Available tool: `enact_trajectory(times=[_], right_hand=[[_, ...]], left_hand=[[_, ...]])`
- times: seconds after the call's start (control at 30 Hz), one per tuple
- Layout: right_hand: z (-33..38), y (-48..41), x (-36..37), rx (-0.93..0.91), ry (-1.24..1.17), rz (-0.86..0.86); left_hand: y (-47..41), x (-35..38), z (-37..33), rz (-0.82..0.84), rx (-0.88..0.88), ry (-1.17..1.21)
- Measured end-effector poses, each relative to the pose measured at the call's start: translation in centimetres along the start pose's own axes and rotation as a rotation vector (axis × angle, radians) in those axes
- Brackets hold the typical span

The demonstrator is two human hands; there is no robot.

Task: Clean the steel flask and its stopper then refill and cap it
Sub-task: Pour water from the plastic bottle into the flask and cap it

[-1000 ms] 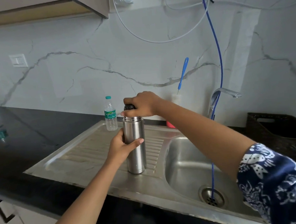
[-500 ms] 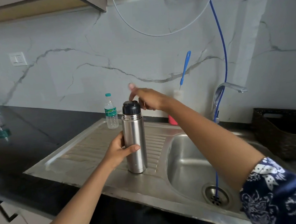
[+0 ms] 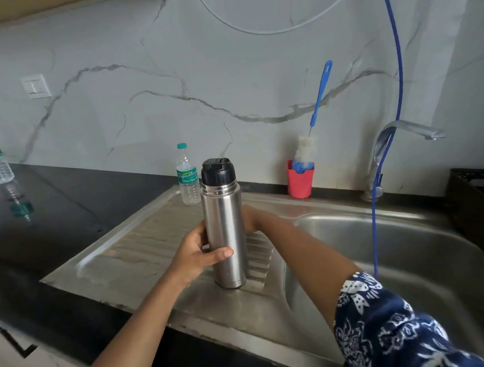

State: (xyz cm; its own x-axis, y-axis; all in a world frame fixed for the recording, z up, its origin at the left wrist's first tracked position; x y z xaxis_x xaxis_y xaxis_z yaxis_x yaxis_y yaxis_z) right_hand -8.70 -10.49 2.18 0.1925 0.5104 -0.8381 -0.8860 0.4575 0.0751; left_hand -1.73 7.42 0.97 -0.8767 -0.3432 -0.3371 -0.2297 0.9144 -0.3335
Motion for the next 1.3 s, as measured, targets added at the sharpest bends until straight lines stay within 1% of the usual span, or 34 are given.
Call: enact_trajectory(times=[0.03,0.1,0.2,0.27,0.3,0.4,0.43,0.5,0.6,0.7,0.87,1.03,1.1,1.2,1.23,1.27,1.3], right_hand=[[-0.1,0.1,-0.3,0.005,-0.006,-0.003],[-0.9,0.6,-1.8,-0.003,-0.096,-0.043],[0.6,4.6,-6.7,0.011,-0.428,-0.179],[2.5,7.7,-10.9,-0.053,-0.627,-0.229],[3.8,9.0,-12.9,-0.102,-0.679,-0.242],[8.2,12.4,-17.0,-0.237,-0.732,-0.197],[9.6,13.1,-17.8,-0.269,-0.711,-0.161],[12.4,14.2,-18.3,-0.295,-0.583,-0.066],[15.1,14.5,-17.6,-0.227,-0.306,0.061],[16.4,13.8,-16.5,-0.185,-0.151,0.089],[17.0,12.4,-14.2,-0.099,-0.002,0.149],[18.4,12.8,-13.6,0.005,0.093,0.033],[19.3,12.8,-13.0,0.087,0.242,-0.035],[20.3,12.8,-11.9,0.207,0.622,-0.217],[20.6,12.9,-11.7,0.227,0.704,-0.266],[20.7,12.9,-11.7,0.235,0.716,-0.285],[20.7,13.1,-11.9,0.241,0.658,-0.267]], left_hand=[[-0.1,0.0,0.1,0.004,0.002,-0.004],[-0.2,0.1,0.2,0.008,-0.006,0.001],[-0.1,0.2,0.2,0.013,-0.026,0.029],[-0.1,0.3,0.3,0.016,-0.033,0.037],[0.1,0.3,0.2,0.015,-0.033,0.042],[0.4,0.4,-0.1,0.008,-0.036,0.055],[0.5,0.4,-0.1,0.009,-0.036,0.056],[0.7,0.5,-0.2,0.014,-0.037,0.062],[0.8,0.5,-0.3,0.027,-0.047,0.080],[1.0,0.5,-0.3,0.035,-0.051,0.088],[1.1,0.5,-0.3,0.035,-0.049,0.099],[1.0,0.5,-0.3,0.023,-0.045,0.098],[1.0,0.5,-0.2,0.021,-0.048,0.098],[0.9,0.5,-0.1,0.026,-0.054,0.107],[0.9,0.6,-0.1,0.028,-0.055,0.111],[0.9,0.6,-0.1,0.029,-0.056,0.114],[0.9,0.6,-0.1,0.031,-0.059,0.117]])
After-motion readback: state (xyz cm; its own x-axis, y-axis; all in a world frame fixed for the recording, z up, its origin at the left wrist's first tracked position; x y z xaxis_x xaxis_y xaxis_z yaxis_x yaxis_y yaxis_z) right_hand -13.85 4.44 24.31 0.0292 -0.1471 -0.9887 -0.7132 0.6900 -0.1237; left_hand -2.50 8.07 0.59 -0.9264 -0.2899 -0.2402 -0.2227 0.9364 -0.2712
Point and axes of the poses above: each hand's wrist, its own y-axis away from the middle knuckle, its own x-axis out of the palm, z = x × y, the point moved 2 cm from there along -y, towards the middle knuckle, and after that the axes turned 13 degrees about -y, right-handed, at the moved point
